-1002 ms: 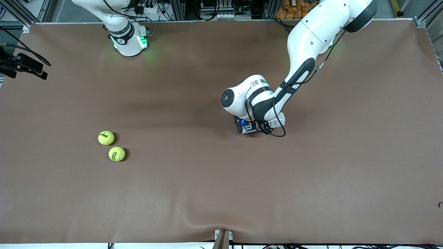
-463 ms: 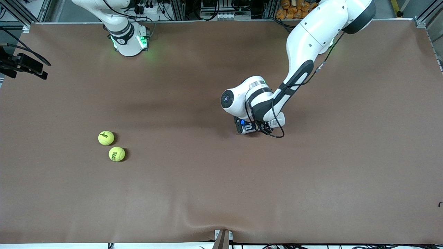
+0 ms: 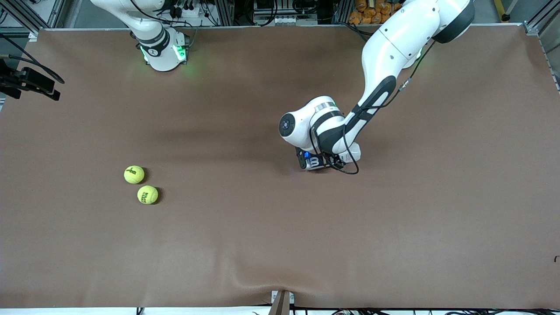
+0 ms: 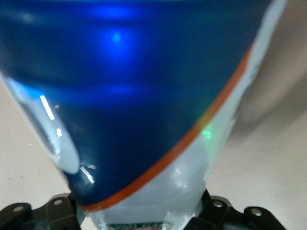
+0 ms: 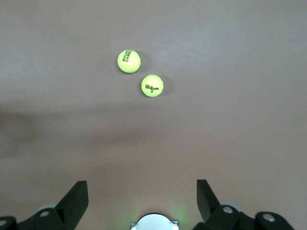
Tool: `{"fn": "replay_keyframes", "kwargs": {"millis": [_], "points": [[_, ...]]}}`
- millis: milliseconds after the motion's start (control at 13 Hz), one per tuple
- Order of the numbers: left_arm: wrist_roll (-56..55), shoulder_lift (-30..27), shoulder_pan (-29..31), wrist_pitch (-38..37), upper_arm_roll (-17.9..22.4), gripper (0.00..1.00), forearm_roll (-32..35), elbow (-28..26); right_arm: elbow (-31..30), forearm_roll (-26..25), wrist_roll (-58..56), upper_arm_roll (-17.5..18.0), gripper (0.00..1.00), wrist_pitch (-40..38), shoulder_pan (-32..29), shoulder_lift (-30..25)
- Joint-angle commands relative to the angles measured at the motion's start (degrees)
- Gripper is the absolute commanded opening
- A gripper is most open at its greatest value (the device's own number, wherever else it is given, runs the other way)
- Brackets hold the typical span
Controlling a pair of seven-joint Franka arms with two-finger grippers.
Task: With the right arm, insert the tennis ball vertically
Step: 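Lift the can with the left gripper and turn it upright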
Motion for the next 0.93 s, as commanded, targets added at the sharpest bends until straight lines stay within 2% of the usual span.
{"fn": "replay_keyframes", "kwargs": {"millis": [0, 463, 848], "points": [[0.08, 0.77, -0.30, 0.49, 0.25, 0.82, 1.48, 0.45, -1.15, 0.86, -0.42, 0.69, 1.00, -0.08, -1.35, -1.16], [0.25, -0.02, -0.38, 0.49, 0.17, 0.83, 1.39, 1.50, -1.06, 0.86, -0.42, 0.69, 1.00, -0.26, -1.35, -1.16], [0.96, -0.29, -0.38, 0.49, -2.91, 0.84, 0.60, 6.77, -1.06, 0.77, -0.50, 0.77, 1.00, -0.35, -0.73, -1.16]]}}
